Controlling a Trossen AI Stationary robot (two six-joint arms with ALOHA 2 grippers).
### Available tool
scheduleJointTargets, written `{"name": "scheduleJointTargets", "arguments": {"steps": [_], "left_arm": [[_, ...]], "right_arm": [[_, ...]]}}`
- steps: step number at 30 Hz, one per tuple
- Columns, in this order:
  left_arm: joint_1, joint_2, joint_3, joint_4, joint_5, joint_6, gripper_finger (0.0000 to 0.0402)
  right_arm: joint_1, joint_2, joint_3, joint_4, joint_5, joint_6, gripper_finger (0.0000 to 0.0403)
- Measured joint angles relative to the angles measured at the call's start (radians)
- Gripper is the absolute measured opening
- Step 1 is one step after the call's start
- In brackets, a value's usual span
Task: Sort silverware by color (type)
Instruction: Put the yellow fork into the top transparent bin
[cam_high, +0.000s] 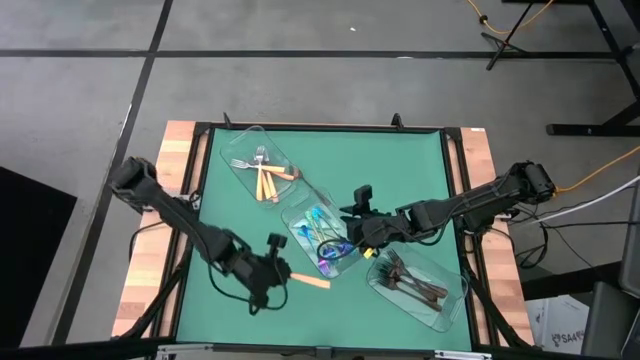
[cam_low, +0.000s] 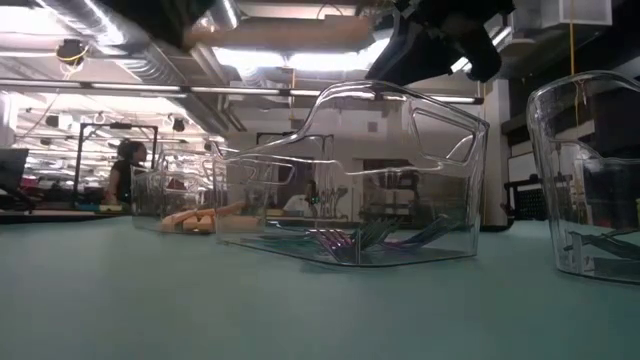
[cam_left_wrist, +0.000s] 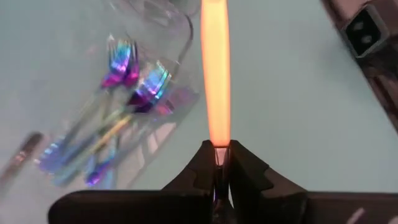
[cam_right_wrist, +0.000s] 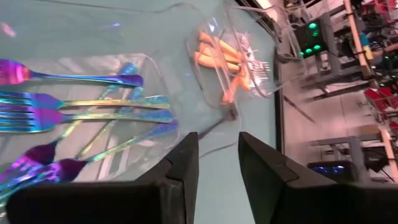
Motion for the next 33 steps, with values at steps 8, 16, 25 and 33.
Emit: {"name": "scheduleJointTargets", "arguments": {"steps": [8, 16, 25, 33], "left_arm": [[0.136, -0.248, 0.001, -0.178, 0.060, 0.228, 0.0016], [0.396, -0.444, 0.002, -0.271, 0.081, 0.529, 0.0016], [0.755, -0.497, 0.002, -0.278, 0.262, 0.871, 0.0016], [1.049, -0.487, 0.002, -0.276, 0.406, 1.074, 0.0016]], "right_arm": [[0.000, 0.000, 0.000, -0.013, 0.020, 0.000, 0.0104], [0.000, 0.000, 0.000, 0.001, 0.020, 0.002, 0.0104], [-0.010, 0.000, 0.000, 0.004, 0.020, 0.004, 0.0104], [-0.079, 0.000, 0.000, 0.004, 0.020, 0.005, 0.0104]]}}
